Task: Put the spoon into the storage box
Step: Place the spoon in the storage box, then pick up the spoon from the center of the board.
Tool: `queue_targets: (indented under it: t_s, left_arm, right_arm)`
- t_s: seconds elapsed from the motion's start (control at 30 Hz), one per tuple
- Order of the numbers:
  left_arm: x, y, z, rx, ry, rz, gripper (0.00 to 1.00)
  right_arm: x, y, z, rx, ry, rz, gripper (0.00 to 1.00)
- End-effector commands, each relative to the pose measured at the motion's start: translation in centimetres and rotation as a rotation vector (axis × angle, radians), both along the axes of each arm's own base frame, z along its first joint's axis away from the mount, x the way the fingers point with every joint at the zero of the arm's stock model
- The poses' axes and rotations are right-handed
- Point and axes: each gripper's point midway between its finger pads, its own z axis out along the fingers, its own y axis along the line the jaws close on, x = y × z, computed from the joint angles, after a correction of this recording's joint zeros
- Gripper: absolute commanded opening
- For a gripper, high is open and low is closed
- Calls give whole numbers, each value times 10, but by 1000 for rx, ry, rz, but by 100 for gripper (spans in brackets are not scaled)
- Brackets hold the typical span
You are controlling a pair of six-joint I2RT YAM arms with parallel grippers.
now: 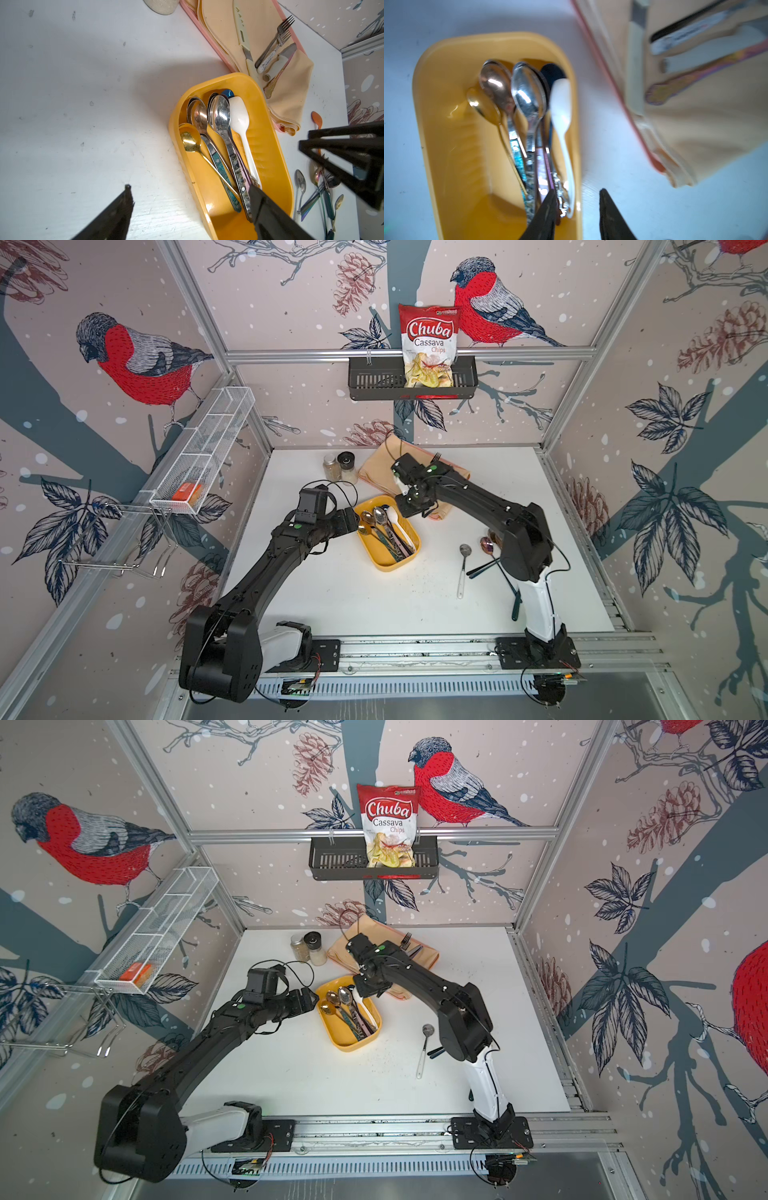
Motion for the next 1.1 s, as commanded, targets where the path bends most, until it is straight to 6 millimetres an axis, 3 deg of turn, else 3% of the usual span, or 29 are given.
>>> queue_targets:
  t_s: [0.0, 0.23, 0.47, 0.63, 0.83, 1.07]
  left_arm:
    - [2, -2, 4, 26, -10, -18, 89]
    - [3, -18, 2, 44, -6, -61, 89]
    - [2, -22, -1, 47, 6, -69, 89]
    - [1, -22, -3, 45, 15, -67, 89]
    - [1, -23, -5, 49, 23, -66, 89]
    - [2, -21, -3, 56, 22, -60, 89]
  right_arm:
    - [16, -53, 9, -46, -34, -109, 37]
    - [36, -154, -16, -73, -9, -266, 43]
    - [45, -219, -48, -149, 29, -365, 48]
    - [49, -244, -66, -166, 56, -401, 49]
    - [58, -255, -81, -154, 67, -403, 48]
    - [59, -255, -98, -135, 90, -380, 44]
